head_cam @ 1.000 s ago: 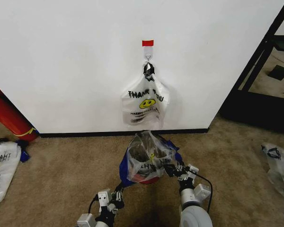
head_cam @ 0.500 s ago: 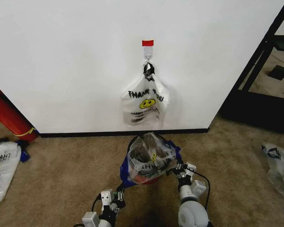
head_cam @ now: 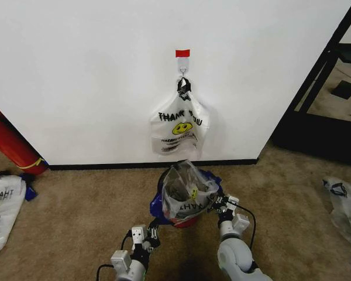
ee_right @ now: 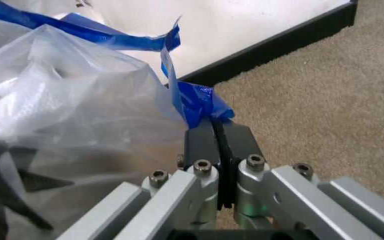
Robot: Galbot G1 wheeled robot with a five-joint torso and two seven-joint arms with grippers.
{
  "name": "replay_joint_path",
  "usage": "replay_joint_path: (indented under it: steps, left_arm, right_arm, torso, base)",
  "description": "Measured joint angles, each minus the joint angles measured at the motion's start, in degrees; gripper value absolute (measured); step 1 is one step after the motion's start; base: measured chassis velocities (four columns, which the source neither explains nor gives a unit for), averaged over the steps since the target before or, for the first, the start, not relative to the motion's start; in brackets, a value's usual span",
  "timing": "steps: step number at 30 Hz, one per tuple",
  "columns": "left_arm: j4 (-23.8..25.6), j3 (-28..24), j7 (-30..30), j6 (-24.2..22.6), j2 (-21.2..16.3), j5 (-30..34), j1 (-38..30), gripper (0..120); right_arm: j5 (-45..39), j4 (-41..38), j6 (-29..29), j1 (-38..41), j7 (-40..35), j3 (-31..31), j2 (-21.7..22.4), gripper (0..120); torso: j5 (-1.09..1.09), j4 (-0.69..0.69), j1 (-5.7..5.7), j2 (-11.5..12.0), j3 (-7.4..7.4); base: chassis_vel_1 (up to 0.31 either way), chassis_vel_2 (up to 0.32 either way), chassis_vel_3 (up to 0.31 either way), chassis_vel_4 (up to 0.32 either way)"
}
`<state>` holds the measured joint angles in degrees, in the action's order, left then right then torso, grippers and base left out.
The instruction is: Pick up the garbage bag from the wall and place it over the trash bin.
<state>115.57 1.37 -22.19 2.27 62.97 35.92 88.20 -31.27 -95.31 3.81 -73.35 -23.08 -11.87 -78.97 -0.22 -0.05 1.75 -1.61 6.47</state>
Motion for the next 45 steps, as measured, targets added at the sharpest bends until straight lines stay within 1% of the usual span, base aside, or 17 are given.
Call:
replay_joint_path:
  steps: [10, 15, 18, 21, 22, 23, 24, 27, 29, 30, 32, 34, 36, 38, 41, 42, 45]
  left_arm:
    - [-3.3, 1.2, -0.1, 0.5, 2.8, 0.1, -1.5, 0]
    - [-3.2, 1.7, 0.2, 0.8, 2.8, 0.1, -1.1, 0]
    - [-1.3, 2.1, 0.7, 1.1, 1.9, -0.5, 0.8, 1]
    - [0.6, 2.7, 0.9, 1.2, 1.0, -1.3, 2.8, 13]
    - [0.6, 2.7, 0.9, 1.2, 1.0, -1.3, 2.8, 13]
    - [1.4, 3.1, 1.0, 1.3, 0.7, -1.6, 3.7, 18]
    - [1.7, 3.3, 1.0, 1.3, 0.6, -1.8, 4.1, 19]
    - [3.7, 3.8, 1.0, 1.6, -0.1, -3.0, 6.1, 34]
    - [4.7, 4.0, 1.0, 1.9, -0.3, -3.9, 7.1, 41]
    - [4.7, 4.0, 1.0, 1.9, -0.3, -3.9, 7.1, 41]
    - [6.6, 4.2, 1.1, 2.7, -0.7, -5.7, 8.8, 52]
    - [7.8, 4.6, 1.3, 3.6, -1.1, -7.0, 9.7, 57]
    - [9.0, 5.1, 1.8, 4.7, -1.9, -8.2, 10.2, 67]
    - [9.5, 5.3, 1.9, 5.0, -2.3, -8.4, 10.1, 70]
    - [10.8, 5.4, 2.8, 5.1, -3.6, -7.3, 7.5, 84]
    - [10.8, 5.3, 3.0, 5.0, -3.8, -6.9, 6.9, 86]
    - [10.5, 4.5, 4.1, 4.2, -4.6, -5.0, 3.3, 97]
  right_arm:
    - [0.1, 4.5, 0.2, 4.0, 0.5, 0.2, -2.0, 0]
    - [0.5, 5.7, 0.8, 4.4, 1.5, 0.1, -1.8, 0]
    - [0.9, 4.1, 1.4, 2.6, 2.2, -0.1, -0.5, 14]
    - [1.3, 1.7, 2.2, -0.1, 3.1, -0.6, 1.2, 23]
    - [1.3, 1.7, 2.2, -0.1, 3.1, -0.6, 1.2, 23]
    - [1.4, 0.4, 2.6, -1.4, 3.4, -0.9, 2.0, 30]
    - [1.4, -0.2, 2.8, -2.0, 3.5, -1.1, 2.4, 32]
    - [1.8, -3.2, 4.1, -5.5, 4.4, -2.2, 4.3, 47]
    - [2.1, -4.8, 5.0, -7.3, 5.1, -2.7, 5.2, 53]
    - [2.1, -4.8, 5.0, -7.3, 5.1, -2.7, 5.2, 53]
    - [2.9, -6.6, 6.6, -9.5, 6.2, -3.7, 6.3, 63]
    - [3.2, -8.0, 7.5, -10.8, 7.3, -4.7, 6.9, 71]
    - [2.7, -9.9, 8.0, -12.0, 9.7, -6.4, 7.8, 80]
    - [2.2, -10.5, 8.1, -12.3, 11.2, -7.1, 8.2, 83]
    - [-0.2, -13.0, 7.5, -12.1, 17.3, -10.0, 11.0, 95]
    - [-0.6, -13.2, 7.2, -11.8, 18.3, -10.2, 11.5, 97]
    - [-1.8, -13.4, 4.9, -9.4, 22.5, -10.5, 14.2, 100]
  torso:
    - [0.0, 0.01, 0.0, 0.0, 0.0]
    - [0.0, 0.01, 0.0, 0.0, 0.0]
    - [0.01, 0.01, 0.0, 0.0, 0.0]
    - [0.0, 0.0, 0.0, 0.0, -0.01]
    - [0.0, 0.0, 0.0, 0.0, -0.01]
    - [0.01, 0.0, 0.0, 0.0, -0.01]
    - [0.01, 0.0, -0.01, 0.0, -0.01]
    - [0.01, 0.0, -0.01, 0.0, -0.01]
    - [0.0, 0.01, -0.01, 0.0, -0.01]
    - [0.0, 0.01, -0.01, 0.0, -0.01]
    - [0.0, 0.01, -0.01, 0.0, -0.01]
    - [0.01, 0.0, -0.01, 0.0, -0.01]
    - [0.01, 0.01, -0.01, 0.0, -0.01]
    - [0.0, 0.01, -0.01, 0.0, -0.01]
    - [0.0, -0.01, -0.01, 0.0, -0.01]
    - [0.0, -0.01, -0.01, 0.0, -0.01]
    - [0.01, 0.01, -0.01, 0.0, 0.0]
  base:
    - [0.0, 0.0, 0.0, 0.0]
    - [0.0, 0.0, 0.0, 0.0]
    - [0.0, 0.0, 0.0, 0.0]
    - [0.0, 0.0, 0.0, 0.0]
    - [0.0, 0.0, 0.0, 0.0]
    - [0.0, 0.0, 0.0, 0.0]
    - [0.0, 0.0, 0.0, 0.0]
    - [0.0, 0.0, 0.0, 0.0]
    - [0.0, 0.0, 0.0, 0.0]
    - [0.0, 0.0, 0.0, 0.0]
    - [0.0, 0.0, 0.0, 0.0]
    - [0.0, 0.0, 0.0, 0.0]
    - [0.0, 0.0, 0.0, 0.0]
    - [0.0, 0.0, 0.0, 0.0]
    - [0.0, 0.0, 0.0, 0.0]
    - [0.0, 0.0, 0.0, 0.0]
    - [0.0, 0.0, 0.0, 0.0]
